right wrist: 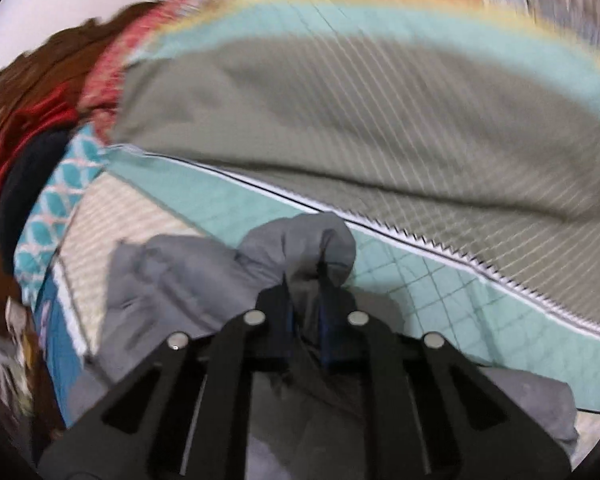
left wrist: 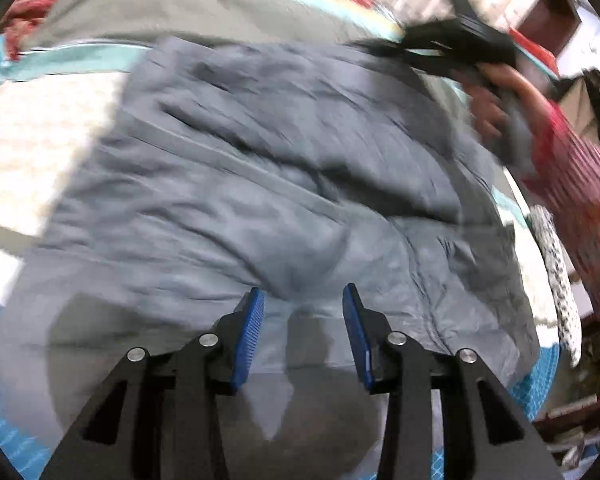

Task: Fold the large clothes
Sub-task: 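Grasp the jacket hem with both grippers side by side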

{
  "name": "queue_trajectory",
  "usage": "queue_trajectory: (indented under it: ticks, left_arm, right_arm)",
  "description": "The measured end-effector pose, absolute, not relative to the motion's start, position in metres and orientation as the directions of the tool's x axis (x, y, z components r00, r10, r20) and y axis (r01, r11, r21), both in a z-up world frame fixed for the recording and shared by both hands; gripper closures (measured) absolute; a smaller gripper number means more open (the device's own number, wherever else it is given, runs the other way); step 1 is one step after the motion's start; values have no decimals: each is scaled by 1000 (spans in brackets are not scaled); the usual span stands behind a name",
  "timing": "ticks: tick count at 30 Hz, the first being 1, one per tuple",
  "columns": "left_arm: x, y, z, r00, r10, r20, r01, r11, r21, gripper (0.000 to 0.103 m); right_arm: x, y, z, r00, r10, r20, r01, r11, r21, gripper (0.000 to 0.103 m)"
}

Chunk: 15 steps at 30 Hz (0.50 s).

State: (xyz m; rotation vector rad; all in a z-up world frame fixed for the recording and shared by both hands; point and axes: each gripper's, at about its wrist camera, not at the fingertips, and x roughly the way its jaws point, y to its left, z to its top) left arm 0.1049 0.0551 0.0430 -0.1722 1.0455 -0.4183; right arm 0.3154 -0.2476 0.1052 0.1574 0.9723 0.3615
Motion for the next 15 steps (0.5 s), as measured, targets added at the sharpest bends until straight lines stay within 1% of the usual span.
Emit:
queue_trajectory:
  ticks: [3, 4, 8, 12, 14, 15]
  left_arm:
    - [101, 103, 63, 476, -423, -771, 159, 904, -397, 49]
    - [99, 119, 68, 498, -413, -763, 135, 906, -402, 49]
    - [76, 179, 97, 594, -340, -729, 41, 918, -395, 49]
    - [49, 226, 126, 647, -291, -704, -11, 921, -390, 49]
    - [37, 233, 142, 672, -280, -685, -8, 923, -385, 49]
    - [31, 232, 150, 682, -283, -675, 3, 923, -384, 49]
  right_arm:
    - [257, -222, 146, 574, 368, -731, -333, 921, 202, 95]
    - [225, -208, 160, 596, 374, -710, -384, 910, 157, 95]
    - [121, -174, 175, 644, 378, -665, -495, 869, 15, 95]
    - [25, -145, 149, 663, 358, -657, -537, 839, -85, 95]
    - [-12, -133, 128, 670, 321, -669, -532, 836, -132, 95]
    - [-27, -126, 114, 663, 309, -682, -525, 841, -130, 95]
